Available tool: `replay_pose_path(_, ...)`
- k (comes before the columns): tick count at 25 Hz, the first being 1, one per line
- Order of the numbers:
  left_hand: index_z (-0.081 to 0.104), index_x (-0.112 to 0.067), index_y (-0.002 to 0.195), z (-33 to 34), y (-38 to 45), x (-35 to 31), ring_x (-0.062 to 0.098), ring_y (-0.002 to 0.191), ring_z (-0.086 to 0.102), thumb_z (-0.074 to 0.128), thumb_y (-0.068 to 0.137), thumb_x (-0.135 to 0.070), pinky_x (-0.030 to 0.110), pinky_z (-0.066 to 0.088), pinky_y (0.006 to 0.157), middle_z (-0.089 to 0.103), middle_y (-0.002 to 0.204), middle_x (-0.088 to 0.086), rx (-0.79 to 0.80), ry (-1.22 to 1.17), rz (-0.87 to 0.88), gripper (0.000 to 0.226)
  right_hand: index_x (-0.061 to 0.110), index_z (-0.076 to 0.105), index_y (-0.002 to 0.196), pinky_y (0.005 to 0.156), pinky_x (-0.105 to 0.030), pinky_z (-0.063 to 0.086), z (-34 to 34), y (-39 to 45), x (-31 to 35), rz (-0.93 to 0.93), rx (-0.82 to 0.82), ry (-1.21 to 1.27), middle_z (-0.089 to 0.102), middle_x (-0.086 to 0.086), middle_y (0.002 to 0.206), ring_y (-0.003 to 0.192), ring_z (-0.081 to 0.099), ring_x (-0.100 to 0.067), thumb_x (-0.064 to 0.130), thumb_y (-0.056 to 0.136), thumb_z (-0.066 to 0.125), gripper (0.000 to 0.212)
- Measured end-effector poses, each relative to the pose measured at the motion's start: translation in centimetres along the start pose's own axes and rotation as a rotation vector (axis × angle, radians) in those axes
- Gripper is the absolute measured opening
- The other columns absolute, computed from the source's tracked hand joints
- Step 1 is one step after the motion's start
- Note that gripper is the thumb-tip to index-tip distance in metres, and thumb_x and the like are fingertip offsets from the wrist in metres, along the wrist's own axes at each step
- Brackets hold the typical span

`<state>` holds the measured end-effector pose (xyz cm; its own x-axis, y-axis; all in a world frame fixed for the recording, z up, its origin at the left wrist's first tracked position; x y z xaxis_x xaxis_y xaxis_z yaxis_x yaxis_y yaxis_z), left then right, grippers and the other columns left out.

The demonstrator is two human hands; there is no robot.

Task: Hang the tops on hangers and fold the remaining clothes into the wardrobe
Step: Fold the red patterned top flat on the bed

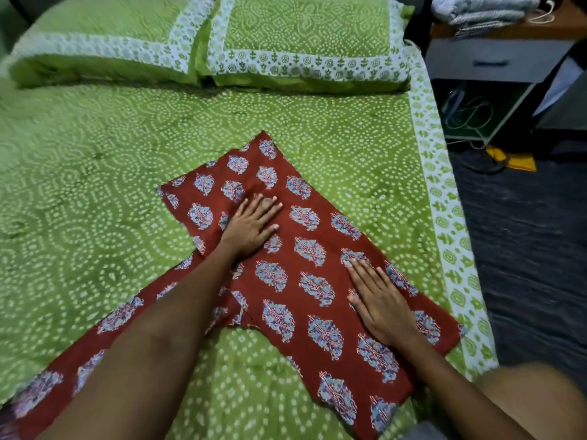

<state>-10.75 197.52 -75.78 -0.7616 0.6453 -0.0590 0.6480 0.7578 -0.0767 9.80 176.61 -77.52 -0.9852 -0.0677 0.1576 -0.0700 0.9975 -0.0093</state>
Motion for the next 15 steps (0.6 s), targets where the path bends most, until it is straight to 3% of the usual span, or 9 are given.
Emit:
replay_pose_path(5,0.002,-0.025,0.15,-1.4,3.2,5.7,0.02,0.145,-0.009,0.013,0.099,-0.052,0.039,-0.01,0.116,-0.003,0.158,-0.003,-0.03,-0.037,-0.386,0.059,0.012,0.022,0.148,0.116,-0.03,0.004,0.2,0.6,-0.1,0.019,0.062,0.002,0.019,0.0,0.154,0.143,0.014,-0.01,0.047,0.1,0.006,0.062)
replay_pose_path(8,-0.001,-0.016,0.15,-0.8,1.2,2.5,0.026,0.144,-0.011,0.01,0.099,-0.049,0.043,-0.01,0.115,-0.007,0.158,0.004,-0.051,-0.055,-0.561,0.061,0.012,0.014,0.148,0.116,-0.025,-0.004,0.1,0.5,0.2,0.026,0.091,-0.005,0.014,0.001,0.154,0.143,0.011,-0.012,0.053,0.096,-0.002,0.068)
replay_pose_path(11,0.001,-0.016,0.15,1.1,-3.5,-5.9,0.024,0.145,-0.01,0.005,0.096,-0.051,0.04,-0.01,0.115,-0.007,0.158,0.004,-0.059,-0.138,-0.432,0.065,0.016,0.001,0.147,0.113,-0.021,-0.015,0.1,0.6,0.1,0.011,0.097,-0.02,0.001,0.005,0.154,0.143,-0.002,-0.01,0.063,0.085,-0.018,0.08)
replay_pose_path(13,0.005,-0.018,0.15,2.0,-7.7,-10.7,0.022,0.146,-0.007,-0.004,0.086,-0.058,0.039,-0.009,0.115,-0.002,0.158,0.002,0.001,-0.182,-0.328,0.076,0.017,0.002,0.149,0.112,-0.022,-0.015,0.0,0.6,0.1,0.012,0.108,-0.03,0.0,0.006,0.156,0.142,-0.006,-0.006,0.067,0.078,-0.026,0.092)
replay_pose_path(15,0.004,-0.024,0.15,2.4,-11.3,-10.9,0.02,0.146,-0.008,-0.007,0.08,-0.064,0.04,-0.01,0.115,-0.004,0.158,-0.002,0.055,-0.166,-0.335,0.081,0.017,0.001,0.15,0.113,-0.025,-0.013,-0.2,0.3,0.1,0.042,0.124,-0.024,-0.005,0.007,0.155,0.142,-0.007,-0.005,0.072,0.074,-0.025,0.097)
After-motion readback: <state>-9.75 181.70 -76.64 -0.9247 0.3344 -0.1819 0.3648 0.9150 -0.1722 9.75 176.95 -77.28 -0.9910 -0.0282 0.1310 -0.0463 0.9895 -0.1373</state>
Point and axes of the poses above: each hand's wrist, its own y-axis towards the middle knuckle, its own z-axis out of the palm, x = y × z, the point moved 7 cm from there along y, towards the middle knuckle
